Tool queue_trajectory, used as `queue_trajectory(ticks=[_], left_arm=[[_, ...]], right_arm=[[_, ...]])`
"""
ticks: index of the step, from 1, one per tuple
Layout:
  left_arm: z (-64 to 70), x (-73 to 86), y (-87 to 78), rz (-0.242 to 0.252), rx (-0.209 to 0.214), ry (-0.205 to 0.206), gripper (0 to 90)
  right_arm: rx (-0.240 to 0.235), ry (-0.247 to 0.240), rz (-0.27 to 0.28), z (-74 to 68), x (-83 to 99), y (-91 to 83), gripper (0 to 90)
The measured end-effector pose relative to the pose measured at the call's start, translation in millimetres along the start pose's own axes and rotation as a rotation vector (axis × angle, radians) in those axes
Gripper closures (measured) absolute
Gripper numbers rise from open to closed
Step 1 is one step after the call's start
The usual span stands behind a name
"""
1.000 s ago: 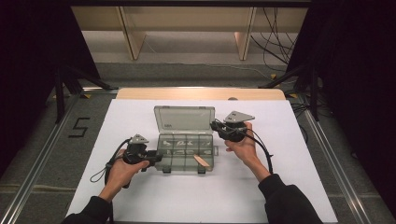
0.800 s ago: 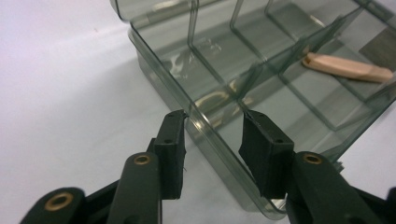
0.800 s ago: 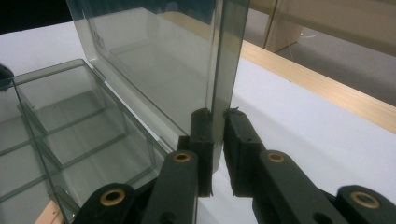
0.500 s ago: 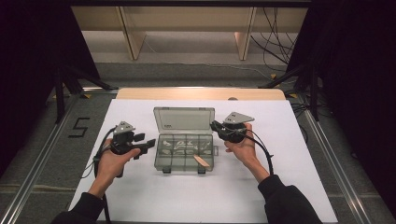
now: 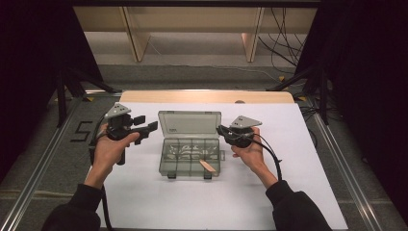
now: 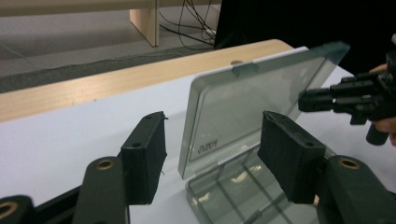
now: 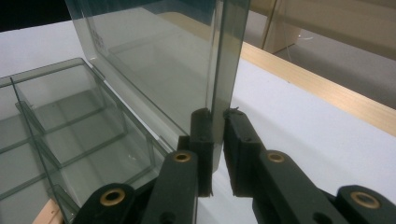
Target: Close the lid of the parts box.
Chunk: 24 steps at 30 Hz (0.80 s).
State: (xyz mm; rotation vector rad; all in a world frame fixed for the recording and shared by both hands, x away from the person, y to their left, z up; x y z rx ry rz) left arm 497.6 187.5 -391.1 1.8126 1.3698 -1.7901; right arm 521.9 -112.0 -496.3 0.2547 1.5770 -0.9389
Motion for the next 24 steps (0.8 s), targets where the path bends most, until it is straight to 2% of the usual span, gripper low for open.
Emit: queue_trajectory(ticks=[1, 5, 6, 7, 12, 13, 19, 24], left_arm=[[-2.4, -6.7, 1.8, 0.012, -0.001, -0.007, 44.2], [-4.6, -15.9, 6.6, 0.02, -0.001, -0.013, 50.1], [-5.7, -18.9, 7.9, 0.019, -0.002, -0.013, 57.4], [-6.5, -22.0, 9.4, 0.025, 0.0, -0.015, 57.4], [-13.4, -31.0, 18.0, 0.013, -0.015, -0.013, 74.9], [-15.9, -30.8, 22.8, 0.001, -0.025, -0.008, 81.1], [-20.3, -29.9, 31.4, 0.002, -0.032, -0.007, 89.0], [-18.3, -29.6, 37.9, -0.013, -0.036, -0.001, 89.9]], right_arm=[[0.0, -0.001, 0.002, 0.0, 0.1, 0.1, 82.6], [0.002, 0.0, 0.002, -0.2, -0.1, 0.0, 82.6], [0.0, -0.002, 0.001, -0.2, 0.2, -0.2, 82.6], [0.0, -0.002, 0.001, -0.2, 0.2, -0.2, 82.6], [-0.004, -0.008, -0.013, -0.4, 0.8, -1.7, 82.6], [-0.003, -0.013, -0.014, -0.3, 1.0, -1.8, 82.6], [-0.003, -0.015, -0.012, -0.6, 1.0, -2.0, 82.5], [-0.001, -0.013, -0.01, -0.8, 1.3, -1.9, 82.5]])
Point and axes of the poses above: each handheld gripper's, and its own axes: y roughly forward along the jaws, x roughly out of its underside, z roughly to its right, the point moved 8 cm from there along y, roughly forward along the jaws, and after that the axes turned 1 degree about y, right-handed, at the moved point
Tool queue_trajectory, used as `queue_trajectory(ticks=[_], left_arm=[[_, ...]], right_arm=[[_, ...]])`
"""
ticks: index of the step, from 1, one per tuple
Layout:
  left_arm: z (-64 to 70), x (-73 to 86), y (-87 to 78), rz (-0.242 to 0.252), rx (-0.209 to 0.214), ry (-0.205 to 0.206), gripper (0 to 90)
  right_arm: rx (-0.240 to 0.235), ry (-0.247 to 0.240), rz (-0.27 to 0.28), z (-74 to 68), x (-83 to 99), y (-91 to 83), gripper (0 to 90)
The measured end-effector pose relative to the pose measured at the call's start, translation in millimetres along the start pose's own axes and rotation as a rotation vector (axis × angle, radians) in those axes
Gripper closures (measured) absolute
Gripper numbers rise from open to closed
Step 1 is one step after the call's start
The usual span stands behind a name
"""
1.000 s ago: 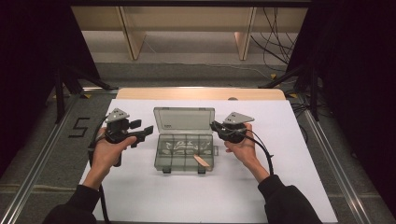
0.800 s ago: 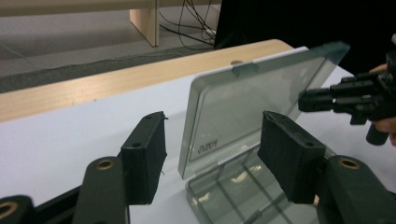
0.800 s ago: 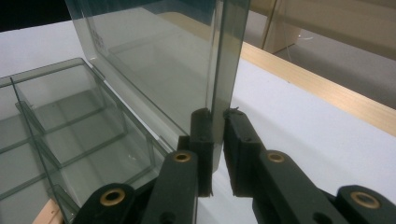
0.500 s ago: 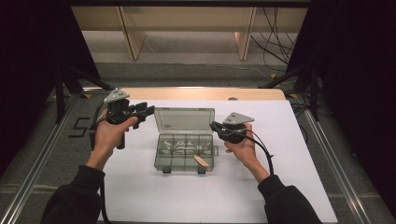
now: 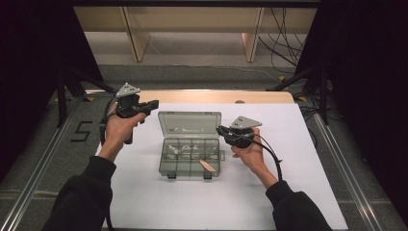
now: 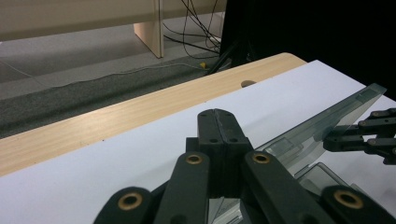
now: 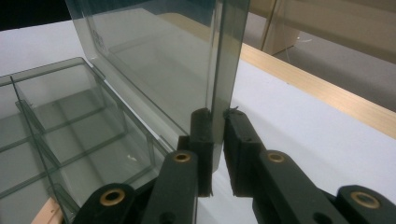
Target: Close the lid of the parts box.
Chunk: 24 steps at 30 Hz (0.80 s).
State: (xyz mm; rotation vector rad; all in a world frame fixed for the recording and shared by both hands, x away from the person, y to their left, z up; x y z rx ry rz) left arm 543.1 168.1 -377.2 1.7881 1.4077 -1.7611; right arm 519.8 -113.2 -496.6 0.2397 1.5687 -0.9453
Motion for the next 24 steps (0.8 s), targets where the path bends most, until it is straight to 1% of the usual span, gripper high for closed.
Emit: queue_trajectory(ticks=[3, 6, 8, 9, 12, 15, 16, 17, 18, 19, 20, 21, 22, 23, 24], left_arm=[[3.3, -0.5, 5.1, -0.012, -0.004, 0.005, 89.9], [4.6, -2.1, 9.1, -0.018, -0.008, 0.006, 89.9], [5.3, -2.0, 10.5, -0.026, -0.008, 0.007, 89.9], [5.2, -1.5, 12.1, -0.029, -0.006, 0.009, 89.9], [6.2, 1.0, 14.4, -0.042, -0.006, 0.012, 89.9], [8.1, 1.8, 16.2, -0.039, 0.0, 0.007, 89.9], [8.2, 2.7, 15.7, -0.055, -0.002, 0.014, 89.9], [8.9, 2.9, 16.1, -0.055, 0.0, 0.013, 89.9], [8.9, 3.1, 16.3, -0.053, -0.002, 0.017, 89.9], [11.1, 3.2, 16.5, -0.054, 0.014, 0.012, 89.9], [11.3, 3.9, 15.5, -0.064, 0.013, 0.019, 89.9], [10.9, 3.9, 15.0, -0.064, -0.002, 0.015, 89.9], [13.7, 5.1, 14.7, -0.074, 0.016, 0.016, 89.9], [13.7, 5.1, 14.7, -0.074, 0.016, 0.016, 89.9], [15.4, 6.6, 14.8, -0.077, 0.008, 0.013, 89.9]], right_arm=[[-0.001, 0.002, 0.001, -0.4, -0.1, -0.2, 82.5], [0.01, -0.003, 0.017, -0.8, -0.9, 0.7, 82.5], [0.009, -0.01, 0.016, -1.0, -0.6, 0.3, 82.5], [0.003, -0.014, 0.001, -1.1, 0.2, -1.0, 82.4], [0.005, -0.015, 0.001, -1.0, 0.3, -1.1, 82.3], [0.005, -0.016, 0.0, -1.3, 0.3, -1.2, 82.2], [0.004, -0.014, 0.0, -1.5, 0.2, -1.3, 81.9], [0.004, -0.008, 0.0, -1.6, 0.1, -1.4, 80.7], [-0.004, 0.01, 0.001, -2.0, -0.5, -2.0, 76.2], [-0.005, 0.016, 0.001, -2.1, -1.1, -3.1, 72.3], [-0.005, 0.016, 0.001, -2.1, -1.1, -3.1, 72.3], [-0.007, 0.025, -0.003, -2.7, -1.5, -4.3, 67.6], [-0.015, 0.039, -0.026, -4.6, -1.1, -8.1, 60.4], [-0.015, 0.039, -0.026, -4.6, -1.1, -8.1, 60.4], [-0.026, 0.043, -0.029, -7.3, -2.0, -13.9, 54.9]])
Point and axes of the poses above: each handheld gripper's, and its own axes: y roughly forward along the jaws, x roughly out of its underside, z roughly to its right, the point moved 8 cm from there along y, roughly forward along the jaws, and after that the axes turned 1 degree about y, right-handed, at the moved point
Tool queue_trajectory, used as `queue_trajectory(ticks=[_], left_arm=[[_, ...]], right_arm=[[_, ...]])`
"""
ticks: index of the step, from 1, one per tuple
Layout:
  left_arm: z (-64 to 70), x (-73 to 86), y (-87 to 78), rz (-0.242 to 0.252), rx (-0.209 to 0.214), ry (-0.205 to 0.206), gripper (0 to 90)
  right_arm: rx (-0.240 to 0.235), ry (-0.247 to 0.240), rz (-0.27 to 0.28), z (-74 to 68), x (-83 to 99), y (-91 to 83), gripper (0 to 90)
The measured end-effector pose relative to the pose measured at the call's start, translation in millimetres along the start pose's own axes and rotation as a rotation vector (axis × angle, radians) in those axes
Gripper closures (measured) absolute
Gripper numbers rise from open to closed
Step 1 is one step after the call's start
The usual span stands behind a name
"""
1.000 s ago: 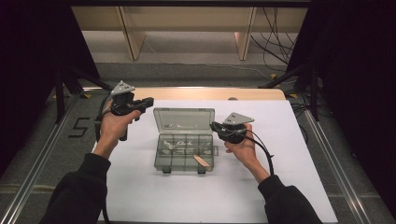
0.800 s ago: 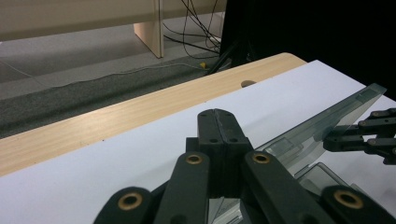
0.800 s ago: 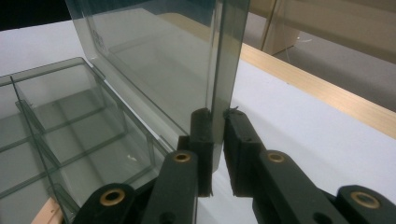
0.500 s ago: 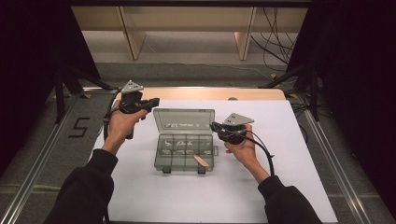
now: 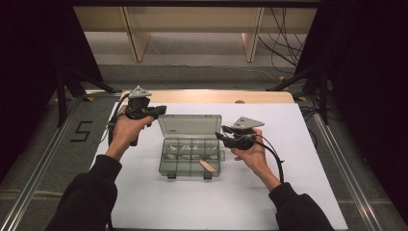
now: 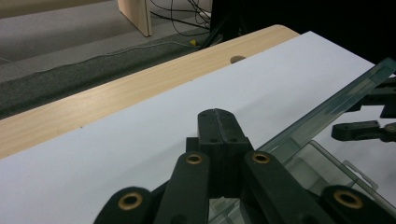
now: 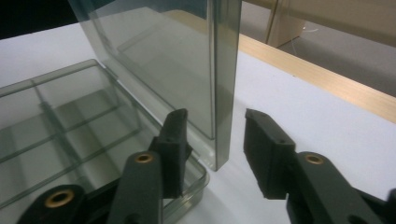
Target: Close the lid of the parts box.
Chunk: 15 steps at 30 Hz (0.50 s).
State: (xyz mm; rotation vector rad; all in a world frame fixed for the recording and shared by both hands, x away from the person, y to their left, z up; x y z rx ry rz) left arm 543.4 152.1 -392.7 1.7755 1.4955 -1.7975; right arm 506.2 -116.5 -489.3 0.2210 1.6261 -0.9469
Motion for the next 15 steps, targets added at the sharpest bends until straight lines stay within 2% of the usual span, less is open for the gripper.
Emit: queue_trajectory(ticks=[2, 3, 4, 5, 6, 7, 8, 9, 10, 11, 12, 13, 15], left_arm=[[1.1, 1.8, -0.2, -0.012, 0.006, 0.007, 89.9], [4.1, 2.7, 0.4, -0.011, 0.028, 0.006, 89.9], [7.7, 4.3, 0.6, -0.003, 0.043, -0.002, 89.9], [7.2, 5.7, -0.6, -0.005, 0.03, 0.002, 89.9], [7.9, 7.7, -2.1, -0.016, 0.036, 0.015, 89.9], [11.1, 7.8, -2.2, 0.0, 0.053, -0.001, 89.9], [11.1, 7.8, -2.2, 0.0, 0.053, -0.001, 89.9], [8.6, 9.5, -4.6, -0.002, 0.025, 0.015, 89.9], [12.9, 10.8, -5.3, 0.011, 0.048, 0.005, 89.9], [13.4, 14.0, -7.1, 0.012, 0.028, 0.013, 89.9], [13.4, 14.0, -7.1, 0.012, 0.028, 0.013, 89.9], [18.0, 18.0, -8.2, 0.012, 0.056, 0.013, 89.9], [18.1, 19.1, -9.1, 0.02, 0.048, 0.012, 89.9]], right_arm=[[-0.003, 0.006, 0.004, -1.1, -0.6, -3.7, 52.5], [0.004, 0.016, 0.019, -0.9, -1.7, -6.9, 49.7], [0.013, 0.03, 0.005, -0.3, -1.5, -13.8, 43.2], [0.013, 0.032, -0.004, -0.2, -1.4, -18.1, 41.6], [0.016, 0.036, 0.002, -0.1, -1.9, -22.1, 40.6], [0.013, 0.037, 0.005, -0.5, -2.2, -26.2, 39.2], [0.013, 0.037, 0.005, -0.5, -2.2, -26.2, 39.2], [0.014, 0.038, 0.001, -1.1, -2.1, -30.2, 37.6], [0.01, 0.036, 0.006, -2.4, -2.4, -33.0, 36.6], [0.011, 0.028, -0.003, -5.0, -2.5, -42.2, 36.0], [0.011, 0.028, -0.003, -5.0, -2.5, -42.2, 36.0], [-0.001, 0.022, 0.011, -9.1, -4.4, -48.9, 34.2], [-0.004, 0.023, 0.008, -11.1, -5.1, -53.4, 33.5]])
Point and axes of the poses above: each handheld gripper's, and its own axes: y roughly forward along the jaws, x roughly out of its underside, z roughly to its right, the point moved 8 cm from there along y, roughly forward along the jaws, and after that the axes turned 1 degree about y, right-handed, at the moved point
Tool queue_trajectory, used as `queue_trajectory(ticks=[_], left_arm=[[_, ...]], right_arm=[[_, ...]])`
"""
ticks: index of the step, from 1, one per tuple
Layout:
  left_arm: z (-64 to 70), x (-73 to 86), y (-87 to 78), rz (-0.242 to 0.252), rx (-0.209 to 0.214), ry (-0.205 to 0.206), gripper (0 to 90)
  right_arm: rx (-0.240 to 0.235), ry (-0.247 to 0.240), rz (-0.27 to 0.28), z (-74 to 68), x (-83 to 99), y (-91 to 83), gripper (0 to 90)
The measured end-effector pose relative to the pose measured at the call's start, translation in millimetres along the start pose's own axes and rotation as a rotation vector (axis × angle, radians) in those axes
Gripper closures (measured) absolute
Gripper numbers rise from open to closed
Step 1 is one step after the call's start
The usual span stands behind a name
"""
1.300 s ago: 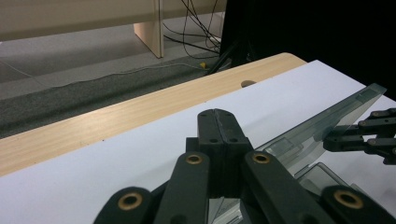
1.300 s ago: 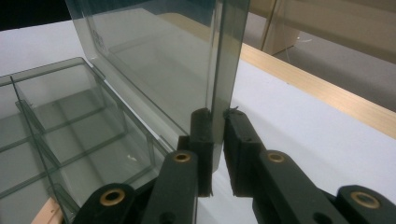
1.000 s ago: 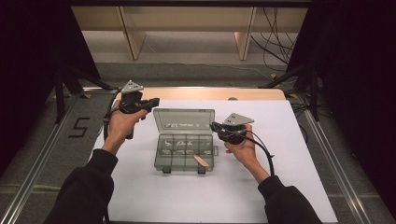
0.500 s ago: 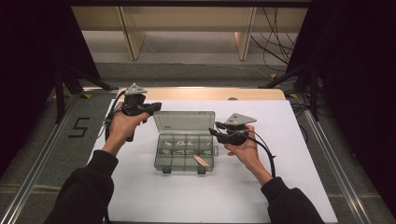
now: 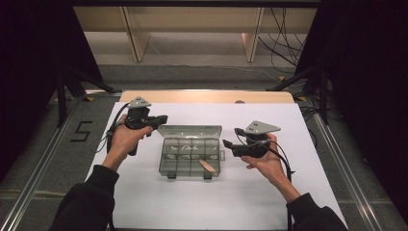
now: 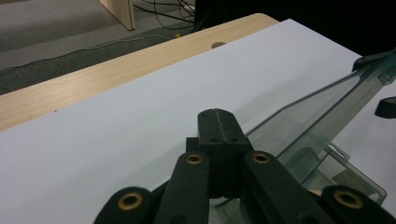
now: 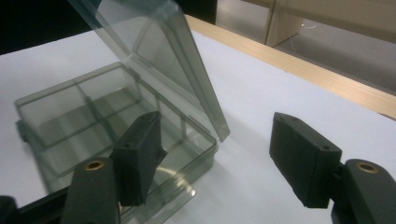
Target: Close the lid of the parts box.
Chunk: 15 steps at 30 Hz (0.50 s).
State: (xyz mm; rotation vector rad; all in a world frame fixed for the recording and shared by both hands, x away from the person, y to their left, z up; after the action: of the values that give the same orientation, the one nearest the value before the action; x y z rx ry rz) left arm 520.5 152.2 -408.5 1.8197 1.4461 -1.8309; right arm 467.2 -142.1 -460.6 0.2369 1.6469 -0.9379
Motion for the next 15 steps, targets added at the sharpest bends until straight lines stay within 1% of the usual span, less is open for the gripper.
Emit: queue_trajectory(ticks=[1, 2, 3, 4, 5, 6, 7, 8, 9, 11, 12, 13, 14, 15], left_arm=[[4.0, 2.3, -1.4, 0.006, 0.012, -0.001, 89.9], [4.0, 2.3, -1.4, 0.006, 0.012, -0.001, 89.9], [5.7, 4.0, -2.6, 0.001, 0.011, 0.001, 89.8], [3.9, 4.7, -3.6, 0.006, -0.02, 0.007, 89.8], [9.3, 6.6, -4.1, 0.01, 0.007, 0.003, 89.9], [9.8, 8.7, -5.5, -0.002, 0.0, 0.009, 89.9], [9.8, 8.7, -5.5, -0.002, 0.0, 0.009, 89.8], [10.8, 9.2, -5.6, 0.009, -0.009, 0.007, 89.8], [10.8, 10.6, -6.6, 0.006, -0.025, 0.012, 89.8], [14.1, 12.7, -8.1, 0.002, -0.015, 0.013, 89.9], [14.2, 13.1, -8.5, 0.012, -0.028, 0.012, 89.9], [16.6, 14.1, -8.9, 0.012, -0.015, 0.011, 89.9], [18.2, 16.4, -10.0, 0.015, -0.024, 0.013, 89.9], [18.2, 16.4, -10.0, 0.015, -0.024, 0.013, 89.9]], right_arm=[[-0.006, 0.006, 0.006, -4.0, -2.6, -8.5, 31.7], [-0.006, 0.006, 0.006, -4.0, -2.6, -8.5, 31.7], [-0.013, 0.012, 0.019, -7.9, -6.1, -16.2, 29.5], [-0.013, 0.012, 0.019, -7.9, -6.1, -16.2, 29.5], [-0.024, 0.026, 0.023, -12.5, -8.5, -21.3, 27.2], [-0.024, 0.023, 0.024, -14.1, -9.7, -23.8, 27.0], [-0.024, 0.023, 0.024, -14.1, -9.7, -23.8, 27.0], [-0.03, 0.02, 0.026, -16.3, -10.8, -25.9, 26.9], [-0.032, 0.021, 0.03, -18.4, -12.0, -27.1, 26.9], [-0.04, 0.016, 0.031, -21.1, -13.7, -29.5, 26.4], [-0.033, 0.027, 0.045, -21.8, -15.7, -29.4, 26.4], [-0.04, 0.025, 0.045, -22.4, -16.7, -30.5, 26.4], [-0.041, 0.029, 0.057, -23.4, -19.9, -31.7, 23.9], [-0.041, 0.029, 0.057, -23.4, -19.9, -31.7, 23.9]])
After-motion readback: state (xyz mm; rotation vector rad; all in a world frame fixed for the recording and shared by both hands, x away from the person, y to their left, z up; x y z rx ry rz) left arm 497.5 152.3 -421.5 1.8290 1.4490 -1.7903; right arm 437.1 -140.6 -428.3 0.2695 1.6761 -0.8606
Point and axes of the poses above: each handheld gripper's, and its own axes: y roughly forward along the jaws, x roughly out of its underside, z roughly to its right, the point moved 8 cm from there along y, roughly forward along the jaws, and after that the axes turned 1 degree about y, right-handed, at the moved point
